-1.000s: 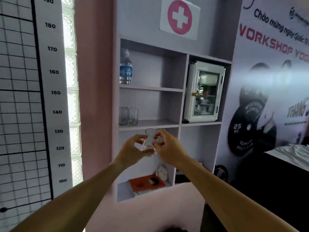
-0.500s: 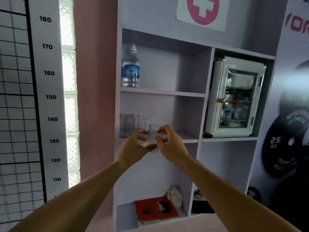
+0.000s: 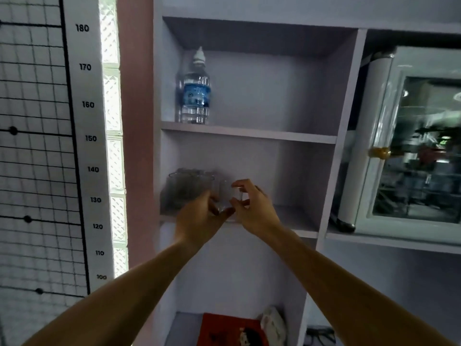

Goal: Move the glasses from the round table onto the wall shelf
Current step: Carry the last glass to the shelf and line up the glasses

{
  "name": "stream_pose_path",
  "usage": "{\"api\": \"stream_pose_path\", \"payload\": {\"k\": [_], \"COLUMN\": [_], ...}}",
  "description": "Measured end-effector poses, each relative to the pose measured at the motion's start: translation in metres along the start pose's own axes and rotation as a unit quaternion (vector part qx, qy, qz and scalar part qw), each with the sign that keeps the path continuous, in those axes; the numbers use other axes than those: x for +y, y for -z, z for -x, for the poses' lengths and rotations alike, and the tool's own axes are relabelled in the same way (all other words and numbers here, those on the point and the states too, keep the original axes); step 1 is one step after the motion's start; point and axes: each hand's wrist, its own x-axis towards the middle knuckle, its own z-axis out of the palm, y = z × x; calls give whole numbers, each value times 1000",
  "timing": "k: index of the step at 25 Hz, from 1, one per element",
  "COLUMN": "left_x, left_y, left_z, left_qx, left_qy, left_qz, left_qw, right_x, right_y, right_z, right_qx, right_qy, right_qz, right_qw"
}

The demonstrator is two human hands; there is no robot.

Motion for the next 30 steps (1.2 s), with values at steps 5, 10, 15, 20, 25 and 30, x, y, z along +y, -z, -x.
{"api": "stream_pose_path", "payload": {"k": [5, 10, 15, 20, 25, 30], "left_x": [13, 18, 21, 19, -5, -42], "left_y": [-9, -12, -13, -12, 6, 40], "left_z": [-8, -19, -30, -37, -30, -21], "left_qx": [24, 11, -32, -52, -19, 59], "left_qy": [-36, -22, -5, -5, -44, -67], "left_qz": [-93, -146, -190, -178, -151, -115], "left_qw": [995, 989, 981, 983, 987, 989], "right_x": [19, 27, 30, 34, 23, -2], "right_y": [0, -4, -10, -13, -25, -53], "right_z": [-12, -22, -30, -37, -41, -40], "right_qx": [-10, -21, -29, -10, 10, -33], "right_qy": [1, -3, -9, -1, 36, 83], "right_qz": [-55, -78, -69, -45, -61, -79], "right_qw": [998, 997, 997, 999, 997, 993]}}
